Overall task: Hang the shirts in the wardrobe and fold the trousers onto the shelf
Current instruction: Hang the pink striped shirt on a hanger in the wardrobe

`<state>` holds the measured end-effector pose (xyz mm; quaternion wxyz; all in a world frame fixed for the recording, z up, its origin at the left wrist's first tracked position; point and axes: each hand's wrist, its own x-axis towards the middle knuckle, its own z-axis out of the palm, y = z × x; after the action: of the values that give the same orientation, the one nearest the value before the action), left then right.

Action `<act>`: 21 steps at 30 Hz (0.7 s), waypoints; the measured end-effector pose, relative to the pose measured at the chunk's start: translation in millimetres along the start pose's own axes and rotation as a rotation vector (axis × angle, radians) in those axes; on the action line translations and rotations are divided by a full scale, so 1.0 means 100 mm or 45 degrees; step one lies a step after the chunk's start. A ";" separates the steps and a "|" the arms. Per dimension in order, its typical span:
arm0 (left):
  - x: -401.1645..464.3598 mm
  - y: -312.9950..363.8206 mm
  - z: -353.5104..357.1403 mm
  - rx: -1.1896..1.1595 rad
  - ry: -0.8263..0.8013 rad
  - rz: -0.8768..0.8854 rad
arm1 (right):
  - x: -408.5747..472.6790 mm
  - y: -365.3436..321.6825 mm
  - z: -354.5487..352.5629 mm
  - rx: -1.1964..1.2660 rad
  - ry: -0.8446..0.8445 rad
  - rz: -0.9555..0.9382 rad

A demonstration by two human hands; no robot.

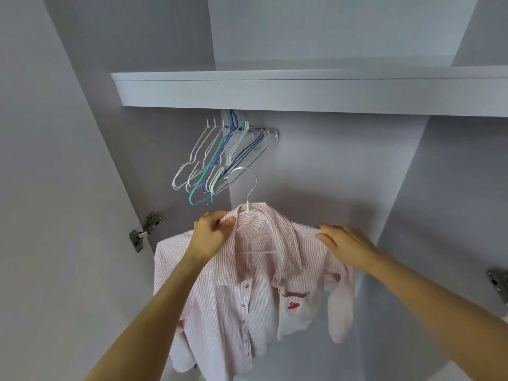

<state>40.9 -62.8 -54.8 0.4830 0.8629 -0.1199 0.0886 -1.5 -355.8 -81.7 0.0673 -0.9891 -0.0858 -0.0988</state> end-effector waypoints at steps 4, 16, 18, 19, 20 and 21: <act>0.09 -0.03 0.18 0.048 -0.024 -0.065 | -0.23 -0.02 0.03 0.060 0.022 -0.066; 0.34 0.77 1.11 0.548 0.067 0.328 | -0.76 0.41 -0.13 0.541 0.567 0.926; 0.31 1.07 1.22 0.573 0.166 0.608 | -0.71 0.49 -0.30 0.588 0.706 0.995; 0.29 1.20 1.26 0.575 0.235 0.759 | -0.67 0.52 -0.37 0.560 0.742 1.016; 0.28 1.34 1.32 0.573 0.320 0.912 | -0.65 0.57 -0.44 0.506 0.763 1.041; 0.27 1.46 1.35 0.592 0.402 1.034 | -0.60 0.62 -0.49 0.451 0.782 1.072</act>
<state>29.1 -255.1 0.6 0.2164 0.8074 -0.3487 0.4239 -57.5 -433.3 -53.6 0.2885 -0.8371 0.3257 -0.3315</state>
